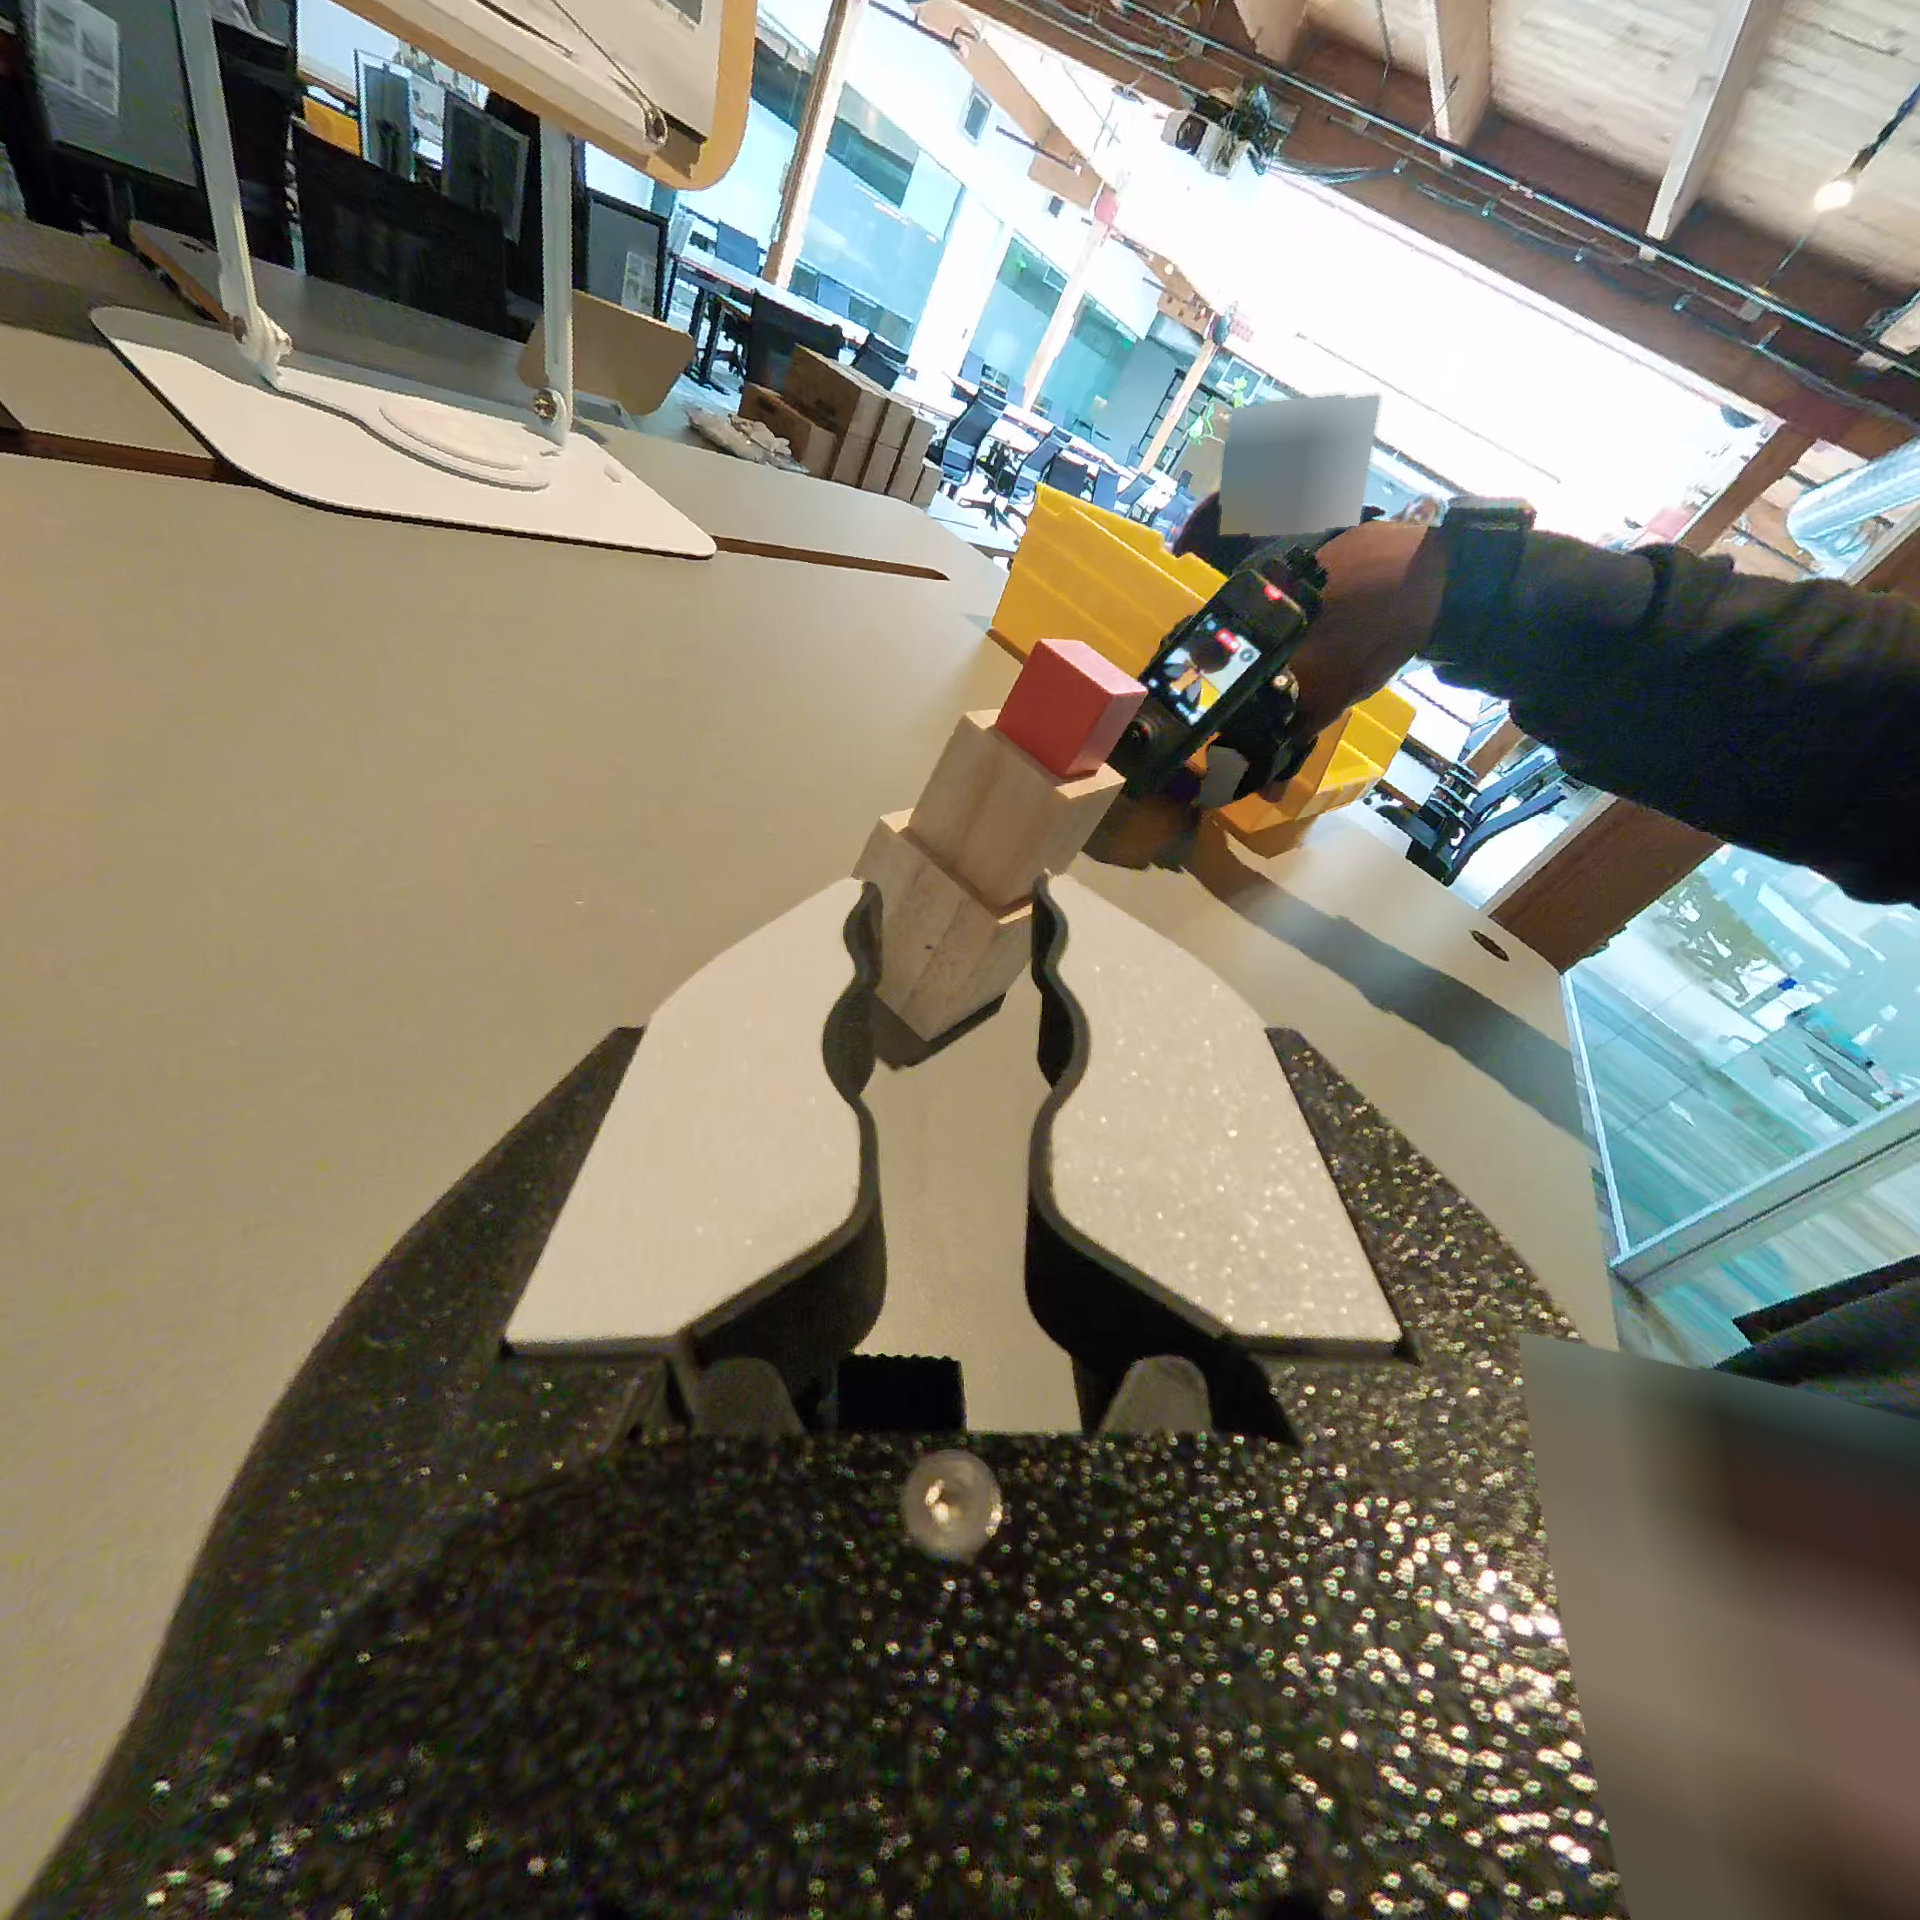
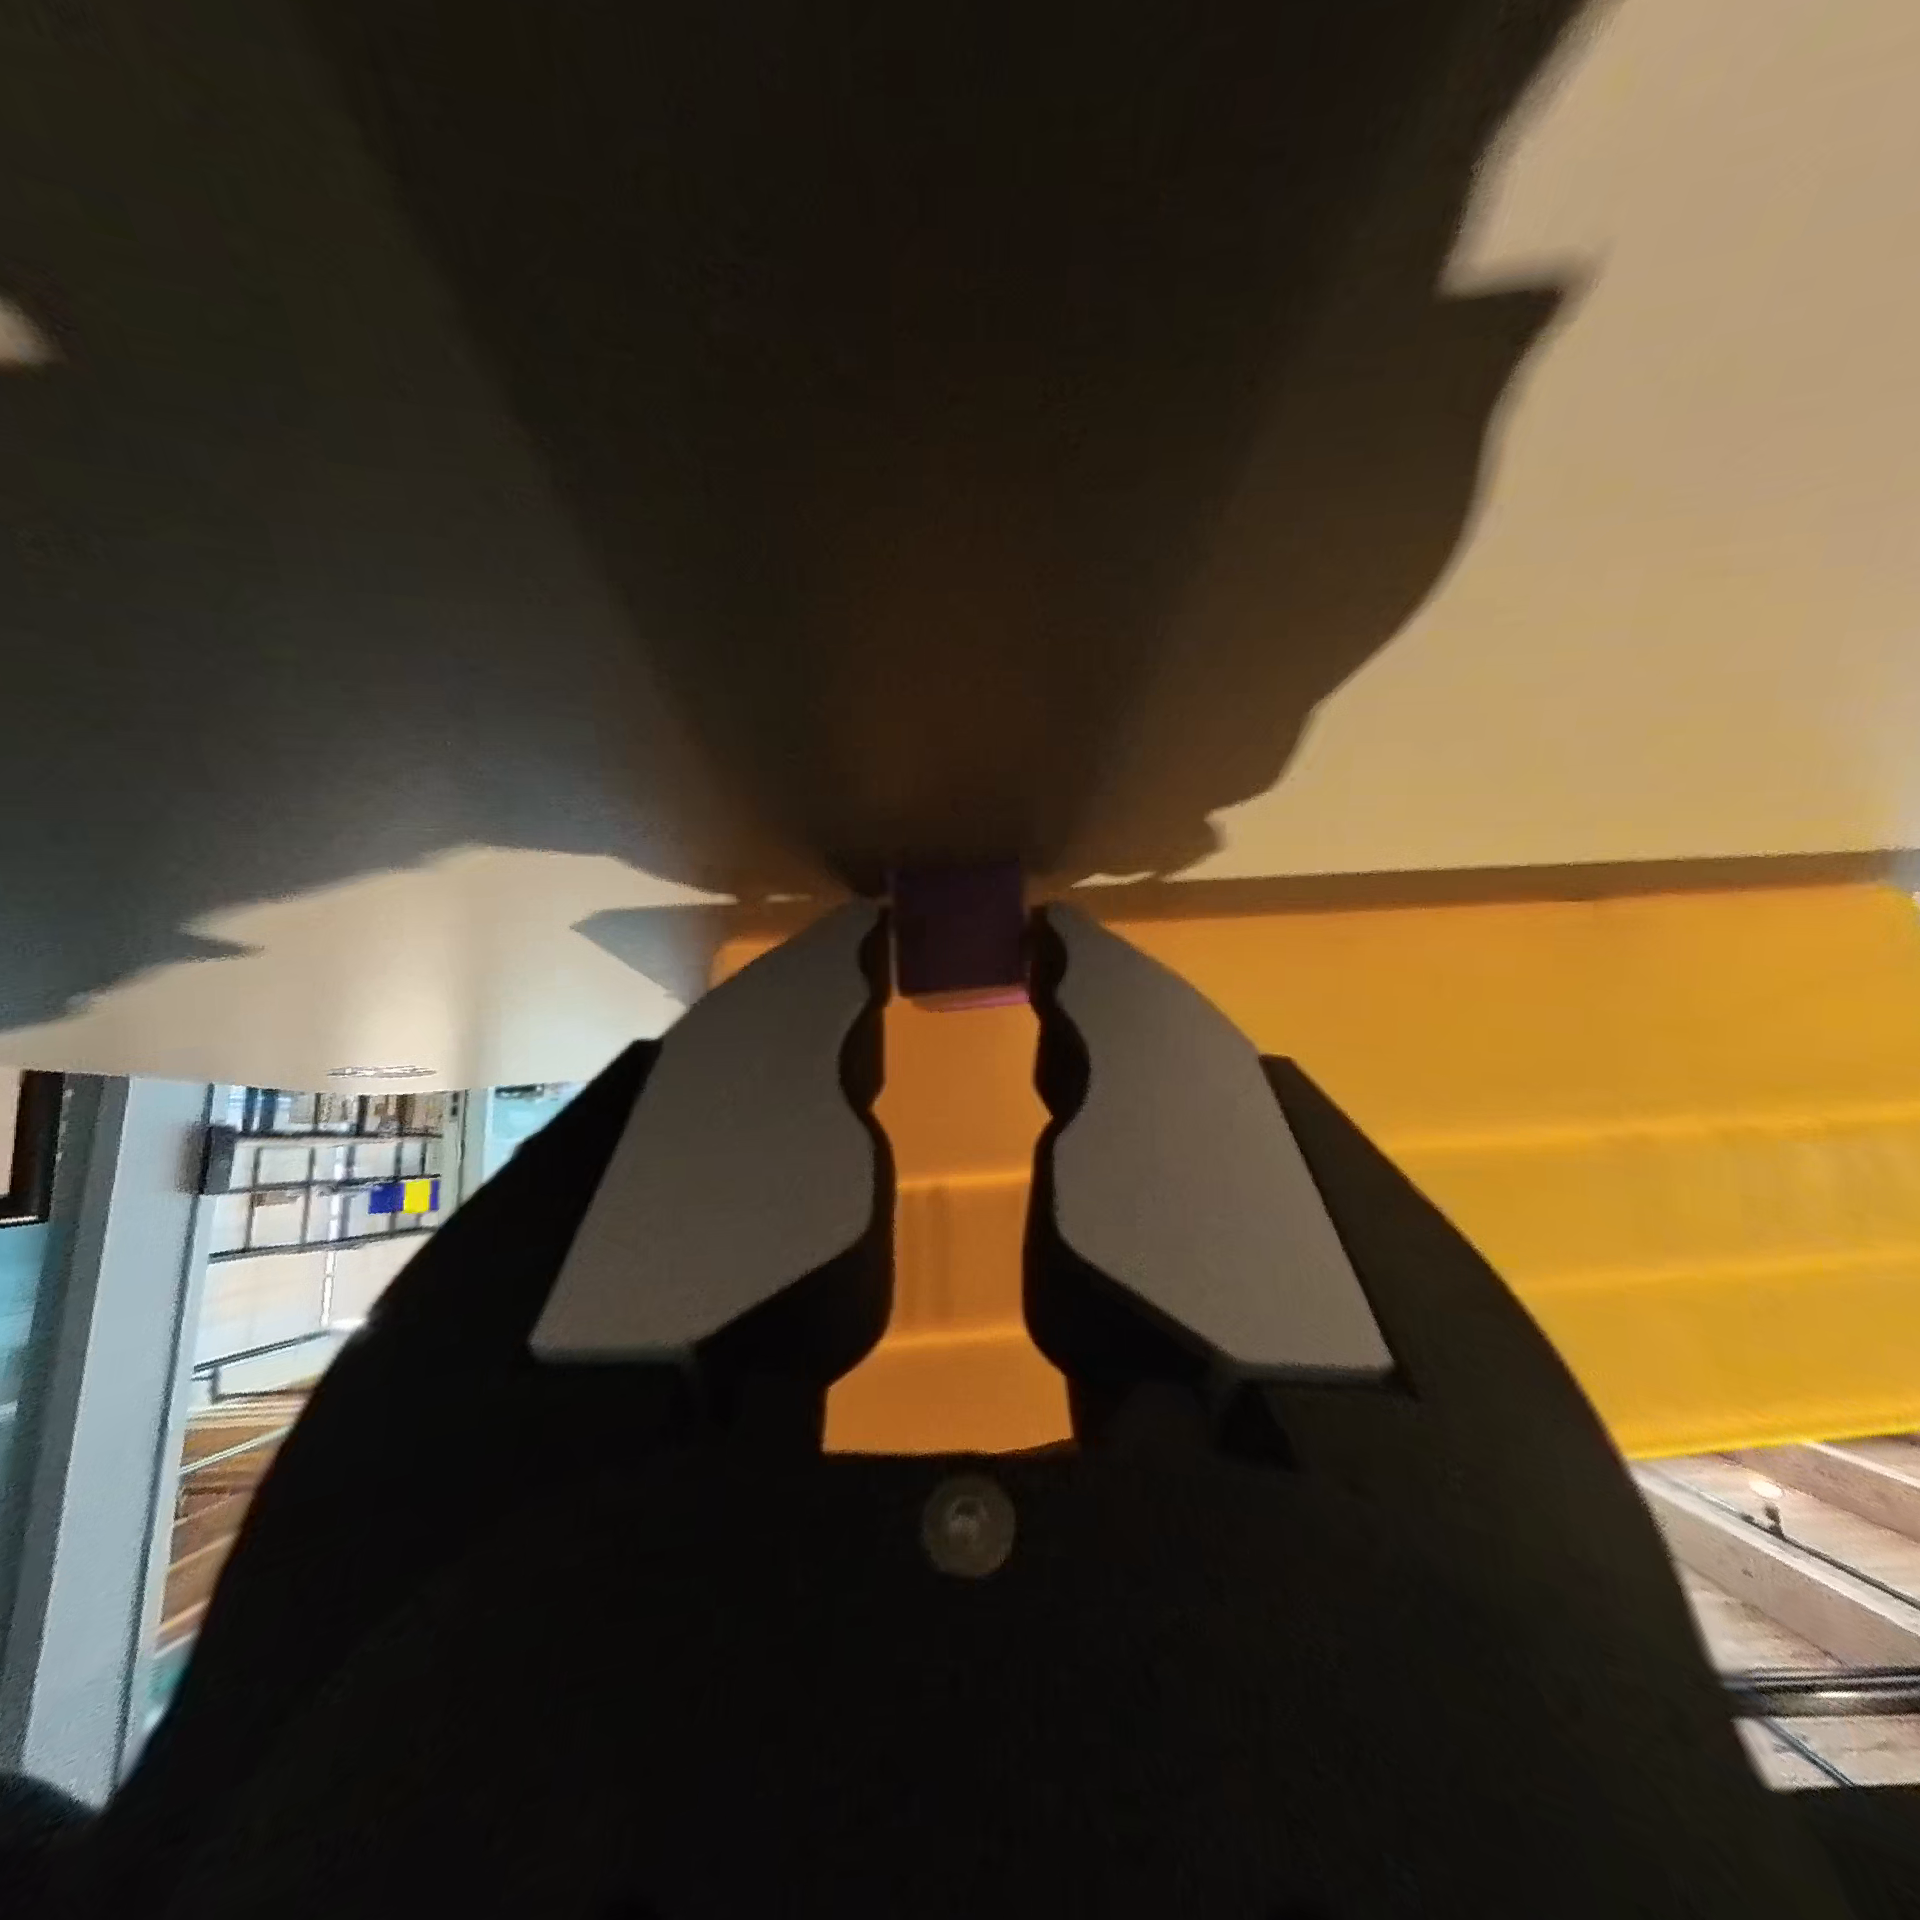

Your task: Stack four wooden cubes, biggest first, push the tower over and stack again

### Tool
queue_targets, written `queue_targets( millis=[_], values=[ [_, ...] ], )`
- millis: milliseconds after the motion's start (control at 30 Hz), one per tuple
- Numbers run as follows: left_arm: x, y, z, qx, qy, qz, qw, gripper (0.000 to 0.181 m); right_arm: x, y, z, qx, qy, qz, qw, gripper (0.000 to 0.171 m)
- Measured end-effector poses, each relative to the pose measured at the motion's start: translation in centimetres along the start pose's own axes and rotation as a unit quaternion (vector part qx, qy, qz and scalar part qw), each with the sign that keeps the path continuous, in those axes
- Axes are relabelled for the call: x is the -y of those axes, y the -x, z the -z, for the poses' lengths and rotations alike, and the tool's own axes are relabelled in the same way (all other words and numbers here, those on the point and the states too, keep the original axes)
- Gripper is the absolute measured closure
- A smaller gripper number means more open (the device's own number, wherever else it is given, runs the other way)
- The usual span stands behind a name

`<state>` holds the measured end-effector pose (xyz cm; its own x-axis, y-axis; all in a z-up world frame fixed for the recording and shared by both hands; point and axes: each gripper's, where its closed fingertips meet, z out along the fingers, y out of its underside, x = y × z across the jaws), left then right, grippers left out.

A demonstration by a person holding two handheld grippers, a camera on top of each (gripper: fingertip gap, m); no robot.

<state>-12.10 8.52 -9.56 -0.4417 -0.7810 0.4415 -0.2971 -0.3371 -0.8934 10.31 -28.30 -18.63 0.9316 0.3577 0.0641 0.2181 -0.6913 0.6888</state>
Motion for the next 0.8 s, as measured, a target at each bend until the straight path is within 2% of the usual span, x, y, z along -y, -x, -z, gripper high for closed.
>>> queue_targets(
  millis=[133,200,300,367,433,467,533,567,633,700,733,800],
  values=[
    [-0.1,0.0,-0.1,-0.001,0.003,0.002,1.000,0.154,0.0,0.0,0.1,-0.009,0.002,-0.002,1.000,0.148],
    [-0.1,0.0,-0.1,-0.001,0.003,0.001,1.000,0.155,0.7,-0.1,0.9,-0.017,-0.030,-0.014,0.999,0.148],
    [-0.1,0.0,-0.1,-0.002,0.003,0.002,1.000,0.155,2.0,-0.5,4.0,-0.036,-0.120,-0.047,0.991,0.148],
    [-0.1,0.0,-0.1,-0.002,0.003,0.003,1.000,0.155,3.9,-0.5,7.7,-0.040,-0.238,-0.077,0.968,0.148],
    [-0.2,0.0,-0.2,-0.002,0.006,0.003,1.000,0.155,6.3,-0.2,13.0,-0.035,-0.396,-0.097,0.912,0.148],
    [-0.2,0.0,-0.2,-0.002,0.007,0.003,1.000,0.154,7.4,0.3,16.3,-0.032,-0.483,-0.095,0.870,0.148],
    [-0.3,0.0,-0.2,-0.002,0.009,0.004,1.000,0.154,8.7,1.8,23.2,-0.030,-0.646,-0.073,0.759,0.148],
    [-0.3,0.1,-0.2,-0.002,0.010,0.006,1.000,0.154,8.9,2.7,26.2,-0.029,-0.708,-0.058,0.703,0.148],
    [-0.2,0.1,-0.2,-0.003,0.008,0.009,1.000,0.155,9.1,4.1,30.2,-0.023,-0.774,-0.047,0.631,0.148],
    [-0.1,0.2,-0.1,-0.004,0.004,0.012,1.000,0.155,9.6,5.1,32.5,-0.026,-0.801,-0.037,0.597,0.148],
    [-0.1,0.2,-0.1,-0.004,0.001,0.013,1.000,0.155,10.0,5.6,33.1,-0.021,-0.802,-0.029,0.596,0.148],
    [0.0,0.2,0.0,-0.005,-0.002,0.014,1.000,0.155,11.0,5.7,33.3,-0.013,-0.783,-0.026,0.621,0.148]
  ],
)
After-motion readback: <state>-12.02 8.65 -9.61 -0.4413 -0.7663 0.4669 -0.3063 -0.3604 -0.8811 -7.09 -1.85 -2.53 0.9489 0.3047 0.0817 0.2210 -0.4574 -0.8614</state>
